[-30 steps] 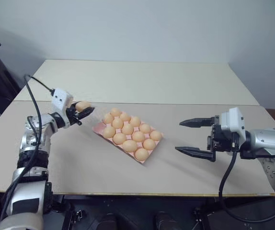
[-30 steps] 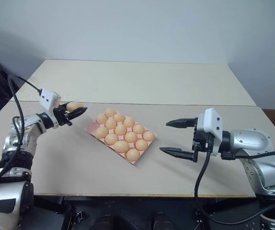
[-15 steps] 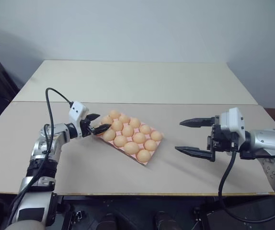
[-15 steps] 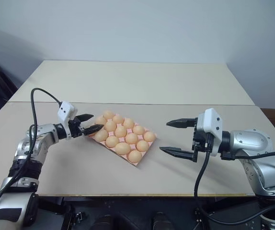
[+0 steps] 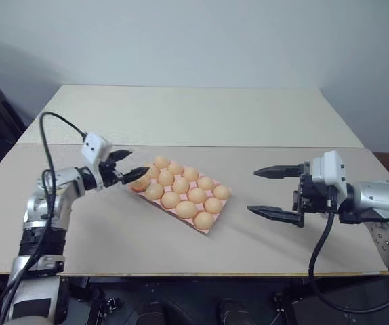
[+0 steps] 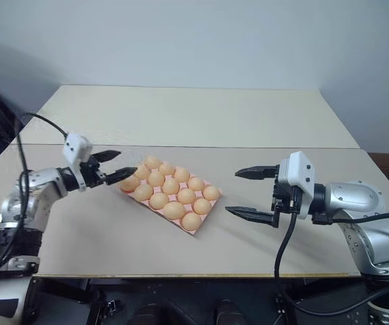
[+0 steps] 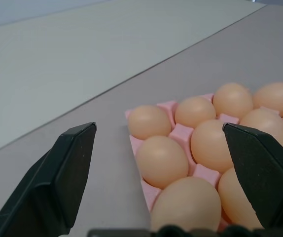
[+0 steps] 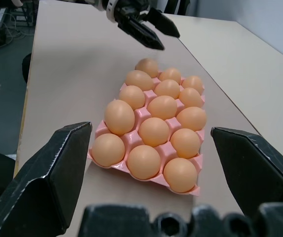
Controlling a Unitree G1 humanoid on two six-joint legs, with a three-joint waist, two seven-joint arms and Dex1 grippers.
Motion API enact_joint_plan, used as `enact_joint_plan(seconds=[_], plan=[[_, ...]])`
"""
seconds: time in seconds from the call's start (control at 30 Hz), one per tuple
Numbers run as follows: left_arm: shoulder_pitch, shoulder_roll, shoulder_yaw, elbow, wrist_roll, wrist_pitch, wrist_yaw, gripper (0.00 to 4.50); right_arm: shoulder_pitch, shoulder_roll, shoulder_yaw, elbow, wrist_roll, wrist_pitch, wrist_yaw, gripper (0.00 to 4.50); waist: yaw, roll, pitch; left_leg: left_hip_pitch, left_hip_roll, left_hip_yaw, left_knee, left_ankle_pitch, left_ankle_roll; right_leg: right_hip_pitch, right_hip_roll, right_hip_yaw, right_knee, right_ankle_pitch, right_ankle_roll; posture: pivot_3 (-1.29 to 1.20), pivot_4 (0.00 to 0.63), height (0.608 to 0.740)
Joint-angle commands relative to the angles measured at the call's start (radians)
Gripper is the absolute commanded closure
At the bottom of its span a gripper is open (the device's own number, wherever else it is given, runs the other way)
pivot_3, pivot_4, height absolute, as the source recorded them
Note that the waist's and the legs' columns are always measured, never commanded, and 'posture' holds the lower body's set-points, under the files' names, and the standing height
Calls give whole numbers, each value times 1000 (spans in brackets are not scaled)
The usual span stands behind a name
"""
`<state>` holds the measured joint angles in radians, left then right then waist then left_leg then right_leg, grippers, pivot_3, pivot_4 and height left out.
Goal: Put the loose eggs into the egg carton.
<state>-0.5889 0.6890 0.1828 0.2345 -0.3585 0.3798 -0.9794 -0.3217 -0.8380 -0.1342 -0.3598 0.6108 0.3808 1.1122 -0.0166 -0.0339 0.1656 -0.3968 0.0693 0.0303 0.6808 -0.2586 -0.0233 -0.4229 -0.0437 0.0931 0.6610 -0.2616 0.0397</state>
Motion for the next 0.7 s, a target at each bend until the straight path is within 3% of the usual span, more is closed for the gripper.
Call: enact_joint_plan(seconds=[0.03,0.33,0.57,0.7], plan=[[45,74,83,-104,-70,24,-48,22,-17,-10,-19,-8,6,-14,12,0,-2,0,0,0,0,0,0,0,0,0,0,0,0,0,0,0,150,740],[440,260,381,-399,-257,140,-183,22,-3,-11,-22,16,-7,-33,37,0,-5,0,0,0,1,1,0,0,0,0,0,0,0,0,0,0,150,740],[713,268,560,-568,-313,193,-219,22,2,5,5,34,-38,-53,48,0,2,0,0,2,1,1,-1,0,0,0,0,0,0,0,0,0,150,740],[784,257,606,-643,-351,217,-204,22,1,11,8,42,-42,-56,50,0,3,0,0,2,1,2,-1,0,0,0,0,0,-1,0,0,0,150,740]])
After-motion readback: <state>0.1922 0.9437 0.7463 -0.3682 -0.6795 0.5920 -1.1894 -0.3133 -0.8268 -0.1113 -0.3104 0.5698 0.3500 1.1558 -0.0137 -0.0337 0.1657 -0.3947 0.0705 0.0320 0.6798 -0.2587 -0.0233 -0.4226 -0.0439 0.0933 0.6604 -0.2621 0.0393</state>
